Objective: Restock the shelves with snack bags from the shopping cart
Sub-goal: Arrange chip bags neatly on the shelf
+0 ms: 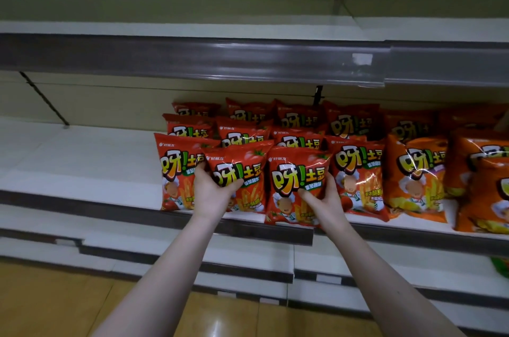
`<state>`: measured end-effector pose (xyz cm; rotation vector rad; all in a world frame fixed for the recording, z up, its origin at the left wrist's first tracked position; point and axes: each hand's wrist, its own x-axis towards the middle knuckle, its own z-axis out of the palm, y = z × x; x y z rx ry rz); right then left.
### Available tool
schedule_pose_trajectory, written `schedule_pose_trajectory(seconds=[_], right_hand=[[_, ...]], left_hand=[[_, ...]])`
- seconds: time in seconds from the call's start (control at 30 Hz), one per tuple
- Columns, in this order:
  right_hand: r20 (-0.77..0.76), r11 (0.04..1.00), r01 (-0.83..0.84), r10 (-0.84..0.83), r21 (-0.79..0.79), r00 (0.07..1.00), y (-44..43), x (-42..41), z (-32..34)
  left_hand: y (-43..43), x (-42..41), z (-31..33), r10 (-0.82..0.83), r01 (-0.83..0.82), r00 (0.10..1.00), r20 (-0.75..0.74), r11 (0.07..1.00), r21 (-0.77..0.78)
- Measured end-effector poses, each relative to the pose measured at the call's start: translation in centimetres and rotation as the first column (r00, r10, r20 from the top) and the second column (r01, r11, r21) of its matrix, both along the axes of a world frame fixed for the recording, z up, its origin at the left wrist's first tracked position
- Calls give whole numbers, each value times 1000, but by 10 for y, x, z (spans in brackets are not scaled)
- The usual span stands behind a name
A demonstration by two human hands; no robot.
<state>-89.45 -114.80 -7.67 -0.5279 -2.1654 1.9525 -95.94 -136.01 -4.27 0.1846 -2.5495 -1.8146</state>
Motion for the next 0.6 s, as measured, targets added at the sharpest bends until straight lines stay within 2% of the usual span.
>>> schedule_pose_trajectory(seconds=[0.17, 0.37, 0.6], right_hand=[[-49, 1000, 4, -4, -11, 999, 7, 9, 2], [-98, 999, -31, 27, -42, 995, 10, 21, 12], [-132, 998, 34, -41, -54, 990, 15, 48, 21]], left_hand=[[4, 14, 2, 84, -85, 996, -33, 994, -61], [21, 45, 21, 177, -205, 969, -172, 965, -161], [54, 75, 38, 78, -104, 966, -245, 990, -93]])
